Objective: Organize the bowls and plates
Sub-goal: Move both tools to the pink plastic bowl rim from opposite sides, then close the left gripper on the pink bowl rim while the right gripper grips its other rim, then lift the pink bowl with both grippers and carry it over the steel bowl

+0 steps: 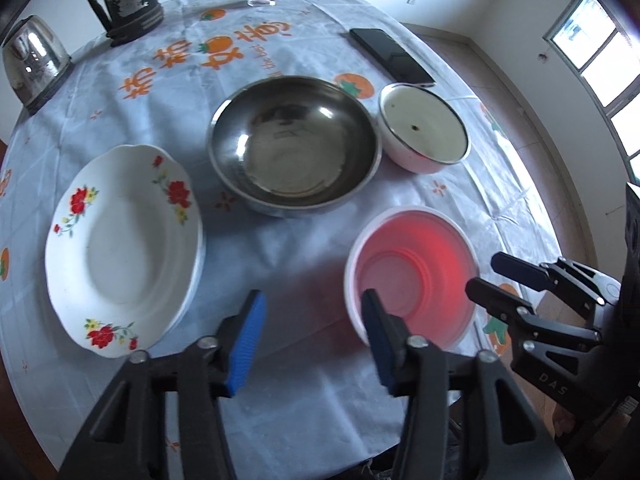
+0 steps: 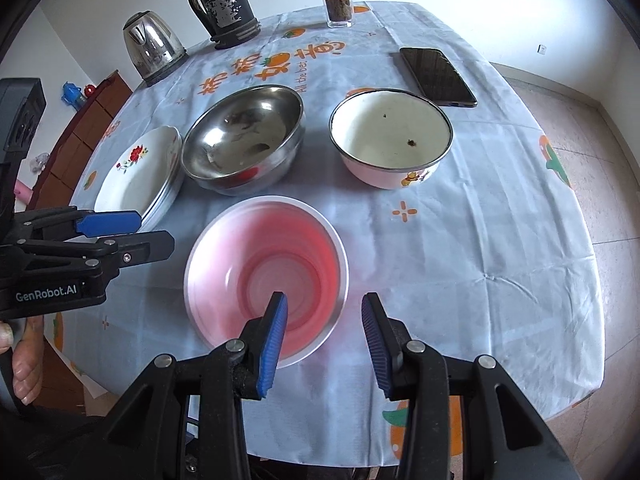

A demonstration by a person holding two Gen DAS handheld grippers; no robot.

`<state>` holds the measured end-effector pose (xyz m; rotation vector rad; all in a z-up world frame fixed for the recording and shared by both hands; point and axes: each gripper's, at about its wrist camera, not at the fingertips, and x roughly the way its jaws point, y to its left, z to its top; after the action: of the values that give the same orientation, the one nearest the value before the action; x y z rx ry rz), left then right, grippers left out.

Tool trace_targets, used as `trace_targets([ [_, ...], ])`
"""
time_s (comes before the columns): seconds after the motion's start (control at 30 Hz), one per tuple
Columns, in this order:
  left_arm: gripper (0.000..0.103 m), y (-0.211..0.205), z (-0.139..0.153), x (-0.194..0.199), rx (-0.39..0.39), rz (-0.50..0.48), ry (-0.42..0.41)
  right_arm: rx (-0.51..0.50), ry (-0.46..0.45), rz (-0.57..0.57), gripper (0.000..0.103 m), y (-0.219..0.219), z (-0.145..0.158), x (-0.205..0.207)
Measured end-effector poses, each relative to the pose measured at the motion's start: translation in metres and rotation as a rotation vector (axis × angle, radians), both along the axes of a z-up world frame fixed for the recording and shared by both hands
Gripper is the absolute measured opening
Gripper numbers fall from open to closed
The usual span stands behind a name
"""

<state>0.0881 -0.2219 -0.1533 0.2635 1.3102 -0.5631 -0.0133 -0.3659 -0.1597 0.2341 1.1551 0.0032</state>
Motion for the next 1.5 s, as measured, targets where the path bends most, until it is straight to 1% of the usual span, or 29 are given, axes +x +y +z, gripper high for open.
trace_targets([
  [0.03, 0.034, -0.003, -0.001, -0.001, -0.002, -0.01, 0.007, 0.001, 0.0, -0.001, 0.037, -0.002, -0.001, 0.0],
  [0.1, 0.031, -0.009, -0.003, -0.003, -0.012, -0.026, 0.028, 0.005, 0.006, -0.002, 0.032, -0.005, -0.004, 0.001],
  [0.2, 0.03, -0.014, -0.009, -0.005, -0.017, -0.032, 0.058, 0.016, 0.013, -0.003, 0.031, -0.009, -0.007, 0.001],
  [0.3, 0.03, -0.019, -0.012, -0.006, -0.014, -0.04, 0.07, 0.026, 0.018, 0.005, 0.031, -0.01, -0.009, 0.002],
  [0.37, 0.028, -0.022, -0.016, -0.007, -0.011, -0.046, 0.082, 0.03, 0.022, 0.015, 0.03, -0.009, -0.012, 0.003],
  [0.4, 0.025, -0.023, -0.018, -0.007, -0.009, -0.049, 0.087, 0.033, 0.026, 0.021, 0.025, -0.008, -0.013, 0.004],
  [0.43, 0.019, -0.024, -0.02, -0.008, -0.006, -0.05, 0.095, 0.037, 0.031, 0.026, 0.022, -0.008, -0.015, 0.004],
  [0.47, 0.016, -0.025, -0.023, -0.007, -0.002, -0.051, 0.103, 0.042, 0.034, 0.031, 0.017, -0.008, -0.017, 0.005],
  [0.5, 0.014, -0.025, -0.025, -0.007, 0.005, -0.05, 0.11, 0.047, 0.035, 0.034, 0.015, -0.008, -0.018, 0.005],
  [0.7, 0.013, -0.025, -0.029, -0.005, -0.009, -0.039, 0.13, 0.051, 0.033, 0.036, 0.014, -0.011, -0.018, 0.007],
  [0.8, 0.013, -0.026, -0.025, -0.005, -0.006, -0.042, 0.113, 0.044, 0.029, 0.042, 0.014, -0.01, -0.017, 0.008],
  [1.03, 0.013, -0.025, -0.01, -0.006, -0.006, -0.053, 0.06, 0.036, -0.003, 0.048, 0.014, -0.008, -0.001, 0.01],
  [1.5, 0.012, -0.022, 0.026, -0.006, -0.013, -0.077, -0.044, 0.04, -0.053, 0.051, 0.014, -0.006, 0.03, 0.015],
])
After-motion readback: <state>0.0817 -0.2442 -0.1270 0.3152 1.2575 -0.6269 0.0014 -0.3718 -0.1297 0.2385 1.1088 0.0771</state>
